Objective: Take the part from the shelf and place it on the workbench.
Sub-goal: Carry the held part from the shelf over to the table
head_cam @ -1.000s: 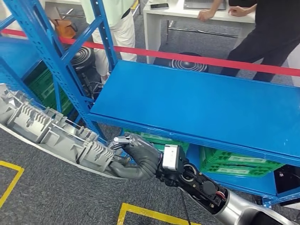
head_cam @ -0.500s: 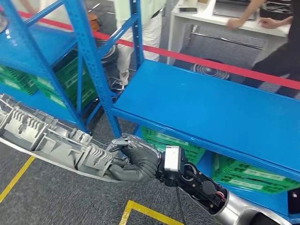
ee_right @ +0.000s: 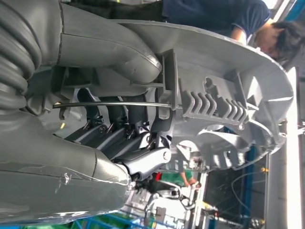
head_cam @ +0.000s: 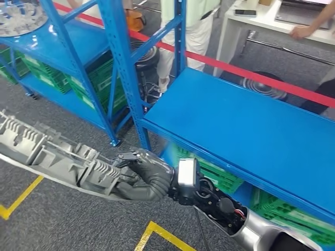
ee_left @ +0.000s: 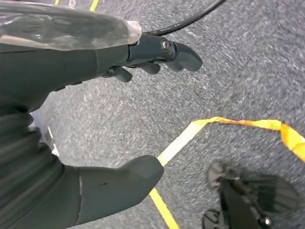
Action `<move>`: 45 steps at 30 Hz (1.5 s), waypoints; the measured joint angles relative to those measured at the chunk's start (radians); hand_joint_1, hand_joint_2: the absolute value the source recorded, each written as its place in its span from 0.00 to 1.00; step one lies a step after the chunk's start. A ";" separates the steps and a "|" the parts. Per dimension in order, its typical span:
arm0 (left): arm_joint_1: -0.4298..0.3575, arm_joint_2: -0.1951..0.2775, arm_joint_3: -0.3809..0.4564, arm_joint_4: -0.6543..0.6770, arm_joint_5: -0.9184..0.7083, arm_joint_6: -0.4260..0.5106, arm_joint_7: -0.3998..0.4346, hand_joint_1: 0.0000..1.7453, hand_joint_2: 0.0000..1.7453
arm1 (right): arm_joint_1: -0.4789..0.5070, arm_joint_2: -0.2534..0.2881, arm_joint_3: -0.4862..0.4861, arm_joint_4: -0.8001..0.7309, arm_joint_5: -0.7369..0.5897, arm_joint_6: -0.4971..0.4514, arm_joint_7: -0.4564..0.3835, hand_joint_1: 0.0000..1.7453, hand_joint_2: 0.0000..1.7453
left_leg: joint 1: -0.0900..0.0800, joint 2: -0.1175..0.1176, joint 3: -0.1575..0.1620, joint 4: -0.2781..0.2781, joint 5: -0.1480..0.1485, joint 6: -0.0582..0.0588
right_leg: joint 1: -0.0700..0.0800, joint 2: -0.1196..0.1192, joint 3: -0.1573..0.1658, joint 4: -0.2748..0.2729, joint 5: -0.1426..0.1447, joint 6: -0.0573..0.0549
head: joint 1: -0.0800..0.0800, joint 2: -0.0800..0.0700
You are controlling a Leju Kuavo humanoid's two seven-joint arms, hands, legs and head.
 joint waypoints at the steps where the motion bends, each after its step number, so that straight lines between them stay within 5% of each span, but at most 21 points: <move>1: 0.000 0.000 0.000 0.000 0.000 0.000 0.000 0.00 1.00 | 0.000 0.000 0.000 0.003 0.000 0.000 0.000 1.00 1.00 | 0.001 0.009 -0.031 0.058 -0.019 -0.002 | 0.001 -0.013 0.000 0.000 -0.001 -0.001 | -0.001 0.000; 3: 0.002 0.001 0.000 0.000 0.000 0.001 0.002 0.00 1.00 | 0.000 0.002 0.000 0.009 0.000 0.000 -0.001 1.00 1.00 | 0.002 0.018 -0.037 0.062 0.000 -0.003 | 0.002 -0.037 0.001 0.000 -0.004 0.000 | -0.003 0.000; 6: 0.001 0.004 0.000 0.000 0.000 0.002 0.008 0.00 1.00 | -0.003 0.006 -0.001 0.013 0.000 0.000 -0.001 1.00 1.00 | -0.003 0.066 0.071 -0.145 0.093 0.008 | 0.005 -0.066 0.008 0.001 -0.011 0.008 | -0.005 0.000; 8: -0.003 0.005 0.000 0.000 0.000 0.003 0.011 0.00 1.00 | -0.006 0.009 -0.001 0.013 0.000 0.000 -0.002 1.00 1.00 | -0.011 0.090 0.109 -0.219 0.112 0.021 | 0.010 -0.083 0.014 0.001 -0.017 0.018 | -0.003 0.000; 10: -0.003 0.005 0.000 0.000 0.001 0.005 0.012 0.00 1.00 | -0.008 0.010 -0.002 0.013 -0.002 -0.001 -0.005 1.00 1.00 | -0.013 0.069 0.109 -0.226 0.113 0.032 | 0.012 -0.101 0.020 -0.001 -0.023 0.029 | 0.001 0.000; 13: 0.000 0.004 0.000 0.000 0.001 0.006 0.013 0.00 1.00 | -0.008 0.011 -0.003 0.014 -0.004 -0.001 -0.008 1.00 1.00 | -0.004 0.039 0.115 -0.233 0.117 0.046 | 0.008 -0.057 -0.001 0.062 -0.067 0.045 | 0.005 0.000; 15: -0.001 0.002 0.000 0.000 0.001 0.007 0.013 0.00 1.00 | -0.005 0.011 -0.005 0.018 -0.006 -0.001 -0.008 1.00 1.00 | -0.003 0.019 0.115 -0.233 0.117 0.053 | 0.006 -0.011 -0.069 0.204 -0.134 0.050 | 0.015 0.000; 17: -0.001 0.002 0.000 0.000 -0.001 0.007 0.015 0.00 1.00 | 0.001 0.011 -0.006 0.025 -0.008 -0.001 -0.008 1.00 1.00 | -0.004 -0.006 0.116 -0.233 0.117 0.056 | 0.006 0.002 -0.126 0.312 -0.164 0.051 | 0.023 0.000; 19: 0.000 0.000 0.000 0.000 -0.007 0.006 0.020 0.00 1.00 | 0.004 0.011 -0.008 0.031 -0.011 -0.002 -0.008 1.00 1.00 | -0.005 -0.033 0.118 -0.232 0.117 0.056 | 0.006 0.008 -0.111 0.261 -0.114 0.046 | 0.028 0.000; 22: -0.001 -0.008 0.000 0.000 -0.017 0.005 0.025 0.00 1.00 | 0.005 0.010 -0.012 0.037 -0.014 -0.006 -0.009 1.00 1.00 | -0.007 -0.071 0.119 -0.229 0.116 0.050 | 0.005 0.060 -0.023 0.053 -0.014 0.033 | 0.034 0.000; 25: 0.002 -0.013 0.000 0.000 -0.017 0.006 0.025 0.00 1.00 | 0.008 0.010 -0.016 0.040 -0.015 -0.010 -0.010 1.00 1.00 | -0.005 -0.102 0.111 -0.230 0.119 0.033 | 0.007 0.065 -0.001 0.001 -0.004 0.022 | 0.030 0.000; 26: 0.005 -0.014 0.000 0.000 -0.015 0.006 0.024 0.00 1.00 | 0.008 0.010 -0.017 0.041 -0.016 -0.010 -0.009 1.00 1.00 | -0.004 -0.101 0.109 -0.228 0.118 0.028 | 0.005 0.054 0.002 -0.004 -0.001 0.017 | 0.029 0.000; 28: 0.007 -0.015 0.000 0.000 -0.010 0.007 0.021 0.00 1.00 | 0.009 0.011 -0.017 0.043 -0.016 -0.010 -0.009 1.00 1.00 | -0.005 -0.060 0.085 -0.181 0.088 0.017 | 0.000 0.031 0.009 -0.015 0.005 0.007 | 0.021 0.000; 31: 0.003 -0.016 0.000 0.000 -0.005 0.007 0.020 0.00 1.00 | 0.011 0.011 -0.017 0.050 -0.016 -0.009 -0.007 1.00 1.00 | -0.002 0.006 -0.017 0.017 -0.002 0.001 | -0.001 -0.006 0.011 -0.018 0.004 0.002 | 0.005 0.000; 33: 0.004 -0.016 0.000 0.000 -0.003 0.007 0.022 0.00 1.00 | 0.012 0.011 -0.017 0.057 -0.018 -0.009 -0.006 1.00 1.00 | 0.005 0.016 -0.046 0.068 -0.005 -0.008 | -0.002 -0.030 0.012 -0.018 0.001 0.003 | 0.001 0.000; 36: 0.004 -0.016 0.000 0.000 -0.001 0.008 0.030 0.00 1.00 | 0.012 0.011 -0.017 0.063 -0.019 -0.008 -0.005 1.00 1.00 | 0.011 0.056 0.050 -0.118 0.084 -0.012 | -0.003 -0.061 0.019 -0.017 -0.008 0.015 | -0.003 0.000; 38: 0.000 -0.017 0.000 0.000 0.000 0.010 0.036 0.00 1.00 | 0.010 0.011 -0.017 0.063 -0.020 -0.007 -0.004 1.00 1.00 | 0.009 0.087 0.103 -0.216 0.115 -0.003 | 0.002 -0.079 0.027 -0.015 -0.017 0.028 | -0.003 0.000; 41: 0.000 -0.018 0.000 0.000 0.000 0.015 0.045 0.00 1.00 | 0.008 0.011 -0.016 0.063 -0.020 -0.007 -0.004 1.00 1.00 | 0.005 0.065 0.108 -0.227 0.115 0.020 | 0.002 -0.101 0.040 -0.017 -0.029 0.047 | 0.007 0.000; 43: 0.001 -0.019 0.000 0.000 0.001 0.017 0.045 0.00 1.00 | 0.007 0.012 -0.016 0.063 -0.020 -0.007 -0.003 1.00 1.00 | 0.009 0.044 0.110 -0.230 0.116 0.033 | -0.002 -0.071 0.029 0.024 -0.061 0.057 | 0.011 0.000; 45: 0.001 -0.021 0.000 0.000 0.001 0.018 0.045 0.00 1.00 | 0.008 0.012 -0.016 0.065 -0.020 -0.007 -0.003 1.00 1.00 | 0.009 0.024 0.111 -0.231 0.117 0.042 | -0.003 -0.019 -0.029 0.153 -0.129 0.061 | 0.023 0.000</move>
